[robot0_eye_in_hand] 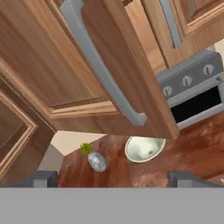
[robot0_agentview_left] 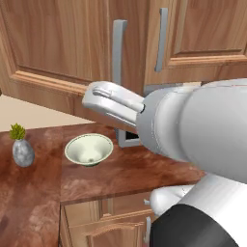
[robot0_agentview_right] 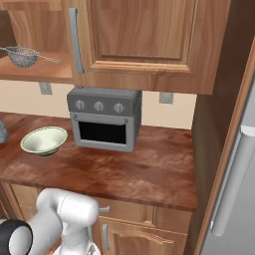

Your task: Open the cabinet and setup a tea strainer by placing it in the bowl upright.

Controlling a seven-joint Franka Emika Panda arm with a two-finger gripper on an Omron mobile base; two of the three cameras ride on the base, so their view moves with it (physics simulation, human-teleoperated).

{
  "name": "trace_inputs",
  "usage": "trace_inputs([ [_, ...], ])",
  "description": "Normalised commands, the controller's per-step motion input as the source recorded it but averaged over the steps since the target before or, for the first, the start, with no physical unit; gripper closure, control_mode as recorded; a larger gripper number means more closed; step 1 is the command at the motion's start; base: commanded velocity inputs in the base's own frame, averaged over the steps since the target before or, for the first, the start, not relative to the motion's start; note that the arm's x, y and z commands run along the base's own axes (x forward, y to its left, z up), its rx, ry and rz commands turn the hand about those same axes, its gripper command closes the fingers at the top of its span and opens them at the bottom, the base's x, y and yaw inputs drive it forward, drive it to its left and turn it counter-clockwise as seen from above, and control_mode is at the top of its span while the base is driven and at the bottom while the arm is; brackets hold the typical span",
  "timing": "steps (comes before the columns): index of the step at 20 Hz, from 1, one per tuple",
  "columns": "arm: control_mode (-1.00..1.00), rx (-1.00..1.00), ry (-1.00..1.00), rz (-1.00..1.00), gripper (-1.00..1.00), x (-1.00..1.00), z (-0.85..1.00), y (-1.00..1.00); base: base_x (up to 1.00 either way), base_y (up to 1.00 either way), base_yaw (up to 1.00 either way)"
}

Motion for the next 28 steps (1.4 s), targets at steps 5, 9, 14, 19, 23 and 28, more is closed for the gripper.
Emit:
trace_inputs([
  [5,-1.00,0.46,0.05,0.39,-1.00,-0.14,0.00,-0.62,0.00,0.00,0.00],
  [9,-1.00,0.68,0.07,0.32,-1.00,-0.12,0.00,-0.71,0.00,0.00,0.00],
  [14,-1.00,0.59,0.00,0.24,-1.00,-0.21,0.00,-0.62,0.00,0.00,0.00],
  [19,-1.00,0.45,0.09,0.08,-1.00,0.03,-0.06,-0.68,0.00,0.00,0.00],
  [23,-1.00,0.11,0.32,-0.01,-1.00,0.39,-0.17,-0.38,0.00,0.00,0.00],
  [28,-1.00,0.00,0.25,0.00,-1.00,0.47,-0.01,-0.25,0.00,0.00,0.00],
])
